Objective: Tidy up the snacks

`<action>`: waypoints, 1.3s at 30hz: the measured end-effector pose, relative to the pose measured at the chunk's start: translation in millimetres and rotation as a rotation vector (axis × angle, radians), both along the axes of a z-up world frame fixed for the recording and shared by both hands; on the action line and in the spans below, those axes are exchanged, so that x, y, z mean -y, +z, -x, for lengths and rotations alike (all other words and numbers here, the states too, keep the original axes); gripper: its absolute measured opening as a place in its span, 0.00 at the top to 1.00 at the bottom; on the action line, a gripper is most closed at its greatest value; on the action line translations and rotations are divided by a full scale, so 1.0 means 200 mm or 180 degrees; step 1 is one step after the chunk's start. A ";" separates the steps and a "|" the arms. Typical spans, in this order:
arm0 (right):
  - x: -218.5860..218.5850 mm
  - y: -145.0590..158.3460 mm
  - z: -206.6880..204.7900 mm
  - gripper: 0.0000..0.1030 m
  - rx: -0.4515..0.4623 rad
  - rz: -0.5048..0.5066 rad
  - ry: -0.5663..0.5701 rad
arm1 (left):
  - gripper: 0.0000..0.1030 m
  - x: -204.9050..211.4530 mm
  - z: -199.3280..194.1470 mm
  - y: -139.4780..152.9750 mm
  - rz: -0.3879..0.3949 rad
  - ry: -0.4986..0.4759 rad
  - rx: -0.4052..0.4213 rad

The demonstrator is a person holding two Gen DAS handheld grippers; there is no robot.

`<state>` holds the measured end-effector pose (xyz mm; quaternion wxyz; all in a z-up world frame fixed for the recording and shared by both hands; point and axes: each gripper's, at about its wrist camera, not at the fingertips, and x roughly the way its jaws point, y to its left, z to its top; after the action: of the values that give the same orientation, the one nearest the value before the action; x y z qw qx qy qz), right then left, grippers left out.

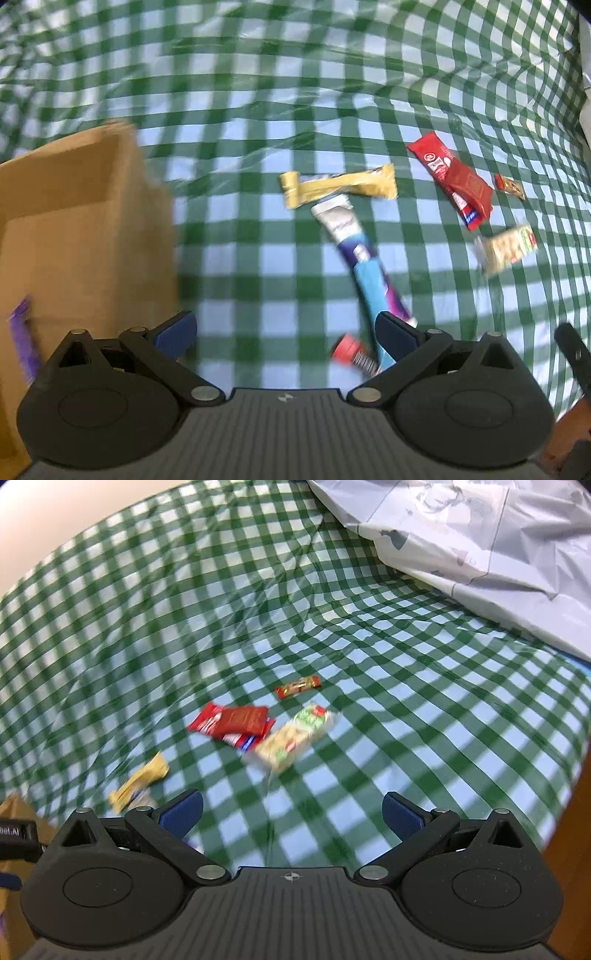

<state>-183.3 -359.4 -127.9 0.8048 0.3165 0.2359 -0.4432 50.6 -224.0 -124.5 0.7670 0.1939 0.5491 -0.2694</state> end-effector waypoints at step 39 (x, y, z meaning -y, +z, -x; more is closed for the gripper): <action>0.26 -0.19 -0.34 0.63 -0.0301 0.0360 0.0457 | 0.78 0.26 -0.15 0.07 0.0430 -0.0014 -0.0009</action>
<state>-115.8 -411.8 -165.4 0.8390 0.2317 0.2704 -0.4114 81.3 -275.8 -110.0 0.7770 0.1426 0.5303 -0.3078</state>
